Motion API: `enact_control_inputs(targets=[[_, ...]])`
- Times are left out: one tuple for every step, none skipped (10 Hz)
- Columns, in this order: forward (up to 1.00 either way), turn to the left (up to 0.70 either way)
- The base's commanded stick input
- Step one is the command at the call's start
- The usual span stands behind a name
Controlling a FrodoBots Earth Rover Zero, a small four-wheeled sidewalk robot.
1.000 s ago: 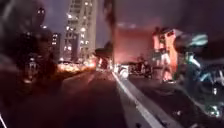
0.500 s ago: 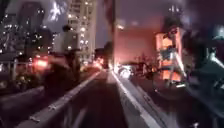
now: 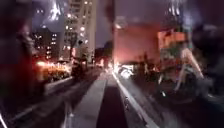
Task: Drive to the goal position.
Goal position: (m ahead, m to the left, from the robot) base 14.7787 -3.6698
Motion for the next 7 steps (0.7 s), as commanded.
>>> enact_control_inputs(targets=[[0.45, 0.0], [0.45, 0.0], [0.45, 0.0], [0.45, 0.0], [0.45, 0.0], [0.45, 0.0], [0.45, 0.0]])
